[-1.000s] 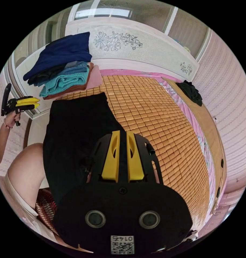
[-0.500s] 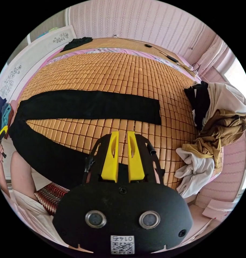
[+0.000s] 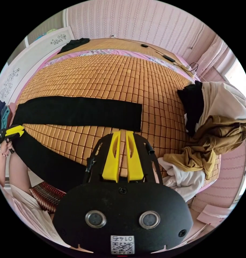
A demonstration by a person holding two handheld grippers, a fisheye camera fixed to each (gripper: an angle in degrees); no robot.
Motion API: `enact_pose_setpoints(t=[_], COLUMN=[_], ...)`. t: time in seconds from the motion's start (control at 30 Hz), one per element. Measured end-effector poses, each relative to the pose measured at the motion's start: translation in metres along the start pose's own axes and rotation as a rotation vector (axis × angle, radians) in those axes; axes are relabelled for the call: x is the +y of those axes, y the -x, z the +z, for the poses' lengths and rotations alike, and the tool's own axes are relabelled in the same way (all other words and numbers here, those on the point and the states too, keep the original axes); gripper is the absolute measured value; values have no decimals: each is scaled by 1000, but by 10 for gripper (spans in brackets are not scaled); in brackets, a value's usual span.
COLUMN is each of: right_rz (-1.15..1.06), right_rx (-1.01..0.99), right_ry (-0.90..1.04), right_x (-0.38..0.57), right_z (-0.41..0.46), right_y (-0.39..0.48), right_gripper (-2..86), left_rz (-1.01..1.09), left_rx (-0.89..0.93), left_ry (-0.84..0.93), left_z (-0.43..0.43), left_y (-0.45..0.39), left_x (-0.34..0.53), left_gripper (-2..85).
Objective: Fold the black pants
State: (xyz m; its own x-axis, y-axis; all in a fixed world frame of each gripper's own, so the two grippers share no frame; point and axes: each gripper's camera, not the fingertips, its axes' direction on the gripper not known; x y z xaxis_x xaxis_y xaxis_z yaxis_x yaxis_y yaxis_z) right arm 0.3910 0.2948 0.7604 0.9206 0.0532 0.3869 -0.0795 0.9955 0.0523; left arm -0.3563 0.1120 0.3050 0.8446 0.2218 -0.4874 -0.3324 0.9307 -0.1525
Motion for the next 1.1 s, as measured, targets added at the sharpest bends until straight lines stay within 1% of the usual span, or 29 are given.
enact_pose_setpoints(t=[0.03,0.13,0.2,0.23,0.3,0.37,0.5,0.67,0.73,0.8,0.83,0.87,0.9,0.93,0.97,1.03,1.07,1.1], right_rz=[5,62,123,155,190,202,187,207,207,193,187,188,205,233,247,319,340,384], right_rx=[-3,20,24,-18,-83,-100,-44,-71,-65,-61,-37,-24,-15,-47,-71,-145,-152,-155], right_ry=[1,-25,1,29,53,49,42,17,-73,-84,-84,-80,-53,-19,-8,-4,1,38], right_x=[18,64,79,83,81,75,55,48,59,69,76,80,85,90,92,99,99,99], right_z=[-13,-41,-45,-43,-43,-50,-71,-108,-146,-168,-180,-184,-190,-192,-194,-199,-200,-200], right_y=[-6,-20,-31,-37,-45,-50,-56,-66,-72,-76,-78,-79,-83,-90,-94,-108,-112,-117], right_gripper=[63,65,59,59,56,44,12,12,19,25,32,35,50,68,77,98,100,104], left_rz=[20,66,72,74,79,72,48,16,-42,-123,-174,-201,-254,-318,-358,-545,-594,-687], left_rx=[17,2,0,-5,-39,-52,-55,-21,-23,-42,-100,-146,-242,-322,-353,-408,-405,-391], left_ry=[18,62,95,113,114,114,127,116,51,-2,-22,-28,-44,-58,-64,-79,-80,-96], left_z=[4,15,23,27,29,27,24,12,-15,-42,-62,-72,-93,-113,-123,-154,-160,-170], left_y=[-10,-28,-32,-33,-34,-32,-25,-12,2,21,35,42,55,68,76,108,116,130], left_x=[1,4,3,3,2,1,-4,-2,9,24,38,46,65,87,99,149,161,184], left_gripper=[67,72,73,73,70,65,61,65,72,73,75,76,78,80,81,90,93,99])
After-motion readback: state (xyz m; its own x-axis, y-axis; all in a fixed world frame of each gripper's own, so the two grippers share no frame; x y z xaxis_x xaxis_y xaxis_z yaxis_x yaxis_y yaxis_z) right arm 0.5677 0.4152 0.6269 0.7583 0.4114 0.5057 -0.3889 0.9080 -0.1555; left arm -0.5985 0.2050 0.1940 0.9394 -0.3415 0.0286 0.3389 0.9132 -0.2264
